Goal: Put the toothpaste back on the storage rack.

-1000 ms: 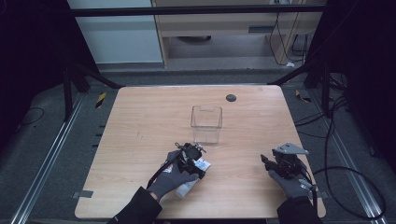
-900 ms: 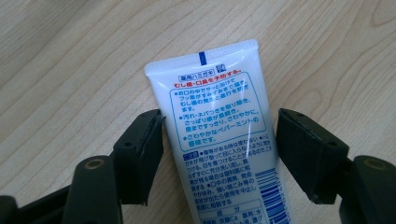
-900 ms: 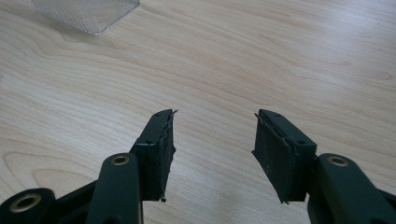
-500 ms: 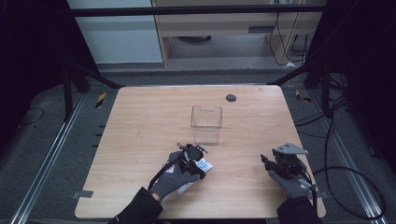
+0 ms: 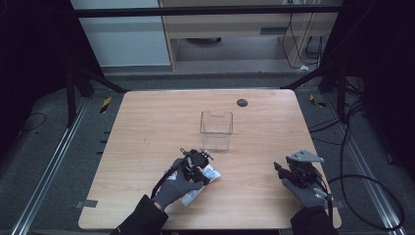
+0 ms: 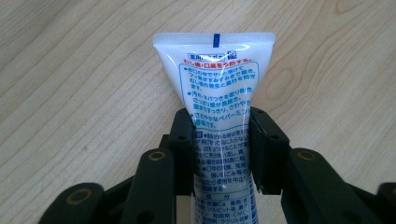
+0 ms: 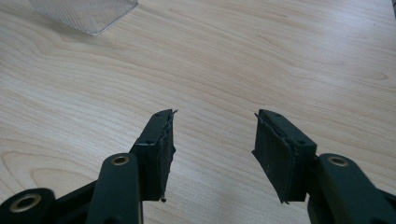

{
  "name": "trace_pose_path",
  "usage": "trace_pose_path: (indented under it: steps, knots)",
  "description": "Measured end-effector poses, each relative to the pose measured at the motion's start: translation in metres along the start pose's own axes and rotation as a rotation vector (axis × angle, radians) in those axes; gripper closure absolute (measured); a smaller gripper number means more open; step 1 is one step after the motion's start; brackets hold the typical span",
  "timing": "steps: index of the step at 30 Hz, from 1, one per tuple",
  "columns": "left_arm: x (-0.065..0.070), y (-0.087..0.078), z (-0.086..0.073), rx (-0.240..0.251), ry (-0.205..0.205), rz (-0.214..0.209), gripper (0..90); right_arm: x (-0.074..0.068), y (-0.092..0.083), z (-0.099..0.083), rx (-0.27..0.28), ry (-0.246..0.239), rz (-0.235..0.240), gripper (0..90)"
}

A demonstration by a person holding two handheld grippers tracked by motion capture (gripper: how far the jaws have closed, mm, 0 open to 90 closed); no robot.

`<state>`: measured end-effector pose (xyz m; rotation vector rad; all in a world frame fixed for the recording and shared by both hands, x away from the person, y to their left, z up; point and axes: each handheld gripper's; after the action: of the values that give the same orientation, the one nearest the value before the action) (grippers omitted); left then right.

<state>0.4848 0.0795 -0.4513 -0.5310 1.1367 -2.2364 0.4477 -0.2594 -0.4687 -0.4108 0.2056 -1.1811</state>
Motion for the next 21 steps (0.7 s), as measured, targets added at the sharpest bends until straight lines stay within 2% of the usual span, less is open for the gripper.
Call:
trace_pose_path:
  steps: [5,8,14,16,17,21]
  knots:
    - [-0.004,-0.012,-0.001,0.029,-0.001,0.001,68.1,0.0,-0.001,0.0,-0.002,0.009,-0.001,47.3]
    - [-0.008,-0.022,-0.001,0.064,-0.008,0.009,68.6,0.0,-0.001,0.0,-0.003,0.006,0.001,47.4]
    - [-0.011,-0.044,0.0,0.164,-0.006,0.038,70.8,0.001,-0.001,0.0,0.003,0.0,-0.004,47.7]
    - [-0.012,-0.052,0.0,0.219,-0.004,0.056,71.9,0.001,-0.001,0.0,0.003,0.0,-0.004,47.7]
    - [-0.012,-0.052,0.0,0.219,-0.004,0.056,72.3,0.001,-0.001,0.0,0.003,0.0,-0.004,47.7]
    - [-0.011,-0.062,0.0,0.276,-0.002,0.077,72.9,0.001,-0.001,0.0,0.005,0.001,-0.005,47.7]
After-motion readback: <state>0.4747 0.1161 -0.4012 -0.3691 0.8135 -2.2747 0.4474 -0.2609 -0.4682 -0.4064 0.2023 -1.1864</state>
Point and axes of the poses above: each handheld gripper's, and its own axes: y roughly forward along the jaws, z roughly out of its top, x roughly to its right, and after that the axes turned 13 degrees about x, right-handed
